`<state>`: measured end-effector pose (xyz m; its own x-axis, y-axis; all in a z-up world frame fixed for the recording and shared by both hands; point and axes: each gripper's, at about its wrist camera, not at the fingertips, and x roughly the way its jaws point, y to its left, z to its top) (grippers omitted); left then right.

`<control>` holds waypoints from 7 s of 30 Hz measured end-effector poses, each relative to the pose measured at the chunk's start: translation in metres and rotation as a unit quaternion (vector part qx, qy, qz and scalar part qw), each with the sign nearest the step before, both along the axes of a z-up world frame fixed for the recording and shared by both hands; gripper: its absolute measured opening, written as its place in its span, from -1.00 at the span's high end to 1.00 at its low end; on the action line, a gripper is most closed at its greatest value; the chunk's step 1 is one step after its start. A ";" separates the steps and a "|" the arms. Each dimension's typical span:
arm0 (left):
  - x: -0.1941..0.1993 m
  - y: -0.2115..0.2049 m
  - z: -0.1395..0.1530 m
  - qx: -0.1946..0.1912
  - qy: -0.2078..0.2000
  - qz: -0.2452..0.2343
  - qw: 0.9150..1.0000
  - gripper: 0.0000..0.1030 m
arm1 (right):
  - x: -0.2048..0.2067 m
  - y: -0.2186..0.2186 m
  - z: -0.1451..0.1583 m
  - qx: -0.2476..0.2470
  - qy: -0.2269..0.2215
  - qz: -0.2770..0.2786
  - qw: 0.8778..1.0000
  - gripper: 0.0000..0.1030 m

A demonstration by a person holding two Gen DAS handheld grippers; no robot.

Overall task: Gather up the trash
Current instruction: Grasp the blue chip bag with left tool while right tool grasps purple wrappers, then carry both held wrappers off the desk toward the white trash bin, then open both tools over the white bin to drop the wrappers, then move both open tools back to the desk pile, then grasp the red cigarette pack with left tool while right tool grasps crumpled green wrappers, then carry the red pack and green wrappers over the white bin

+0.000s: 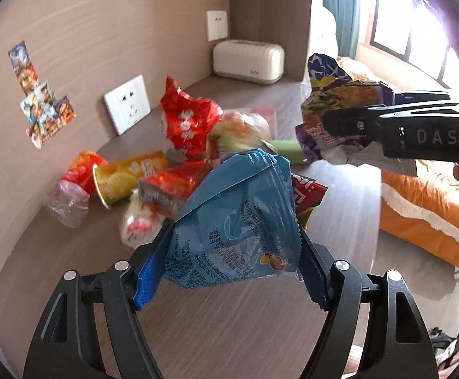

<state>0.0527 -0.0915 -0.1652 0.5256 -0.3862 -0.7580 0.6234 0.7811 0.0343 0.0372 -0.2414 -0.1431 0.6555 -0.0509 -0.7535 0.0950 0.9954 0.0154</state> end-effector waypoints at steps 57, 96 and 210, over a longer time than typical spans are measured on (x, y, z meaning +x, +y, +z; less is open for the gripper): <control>-0.143 -0.397 -0.421 0.201 0.142 -0.404 0.881 -0.41 | -0.204 -0.260 -0.451 -0.025 0.218 0.105 0.970 -0.21; -0.136 -0.387 -0.344 0.174 0.098 -0.425 0.883 -0.91 | -0.205 -0.247 -0.368 -0.096 0.191 0.121 0.969 -0.91; -0.097 -0.271 0.011 0.075 -0.054 -0.246 0.965 -0.02 | -0.189 -0.175 -0.027 -0.114 -0.030 -0.017 0.993 -0.11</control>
